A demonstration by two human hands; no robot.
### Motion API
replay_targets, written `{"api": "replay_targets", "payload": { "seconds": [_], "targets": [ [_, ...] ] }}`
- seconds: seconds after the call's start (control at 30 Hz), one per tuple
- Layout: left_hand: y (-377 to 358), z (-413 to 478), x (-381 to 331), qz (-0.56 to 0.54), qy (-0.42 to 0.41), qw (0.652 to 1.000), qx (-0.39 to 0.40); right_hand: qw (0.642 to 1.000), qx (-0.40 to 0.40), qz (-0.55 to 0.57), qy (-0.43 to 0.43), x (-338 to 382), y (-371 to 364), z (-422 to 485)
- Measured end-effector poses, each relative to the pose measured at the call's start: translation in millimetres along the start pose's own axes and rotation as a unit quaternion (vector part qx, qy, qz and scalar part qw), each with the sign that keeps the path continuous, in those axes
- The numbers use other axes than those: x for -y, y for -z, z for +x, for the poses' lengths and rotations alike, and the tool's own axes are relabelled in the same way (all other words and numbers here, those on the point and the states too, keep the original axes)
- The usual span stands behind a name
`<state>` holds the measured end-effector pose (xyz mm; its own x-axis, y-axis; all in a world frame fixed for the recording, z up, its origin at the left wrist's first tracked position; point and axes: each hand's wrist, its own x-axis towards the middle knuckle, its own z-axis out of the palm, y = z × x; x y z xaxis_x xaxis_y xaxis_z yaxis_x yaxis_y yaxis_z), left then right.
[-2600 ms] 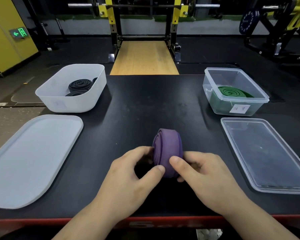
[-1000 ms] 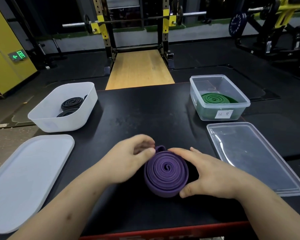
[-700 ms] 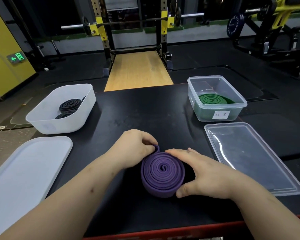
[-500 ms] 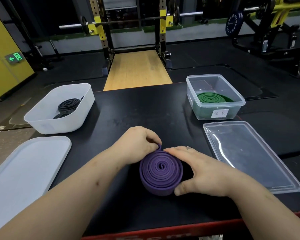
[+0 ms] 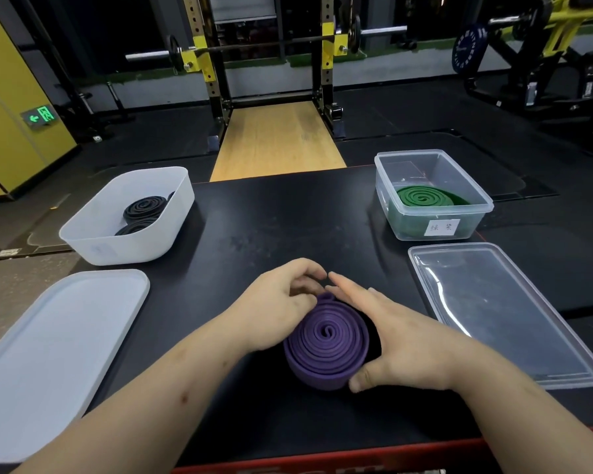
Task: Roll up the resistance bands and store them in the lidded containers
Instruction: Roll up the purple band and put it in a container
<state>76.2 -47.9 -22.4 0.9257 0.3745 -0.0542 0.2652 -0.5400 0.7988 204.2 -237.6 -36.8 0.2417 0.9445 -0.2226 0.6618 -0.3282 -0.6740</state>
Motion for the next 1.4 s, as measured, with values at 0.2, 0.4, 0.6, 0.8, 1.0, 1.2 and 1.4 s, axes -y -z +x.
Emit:
{"api": "replay_targets", "payload": {
  "seconds": [0.2,0.4,0.6,0.8,1.0,1.2,1.4],
  "targets": [
    [2,-18,10,-0.072,-0.022,0.997,-0.003,1.000,-0.014,0.008,-0.011,1,-1,0],
    [14,-44,20,0.205,-0.106,0.972,0.034,0.999,-0.026,-0.043,0.020,7,-2,3],
    [10,-61,22,0.312,-0.099,0.943,0.068,0.997,-0.031,-0.070,0.029,9,-1,4],
    [8,-62,30,0.332,-0.135,0.933,0.032,0.987,-0.029,-0.157,0.033,21,-1,6],
    [6,-65,31,0.342,-0.157,0.926,0.021,0.982,-0.033,-0.176,0.053,24,5,6],
    [19,-51,24,0.323,-0.195,0.926,-0.009,0.976,-0.075,-0.186,0.080,29,25,6],
    [37,4,-16,0.322,-0.235,0.914,-0.079,0.972,-0.130,-0.186,0.066,26,89,14]
  ]
}}
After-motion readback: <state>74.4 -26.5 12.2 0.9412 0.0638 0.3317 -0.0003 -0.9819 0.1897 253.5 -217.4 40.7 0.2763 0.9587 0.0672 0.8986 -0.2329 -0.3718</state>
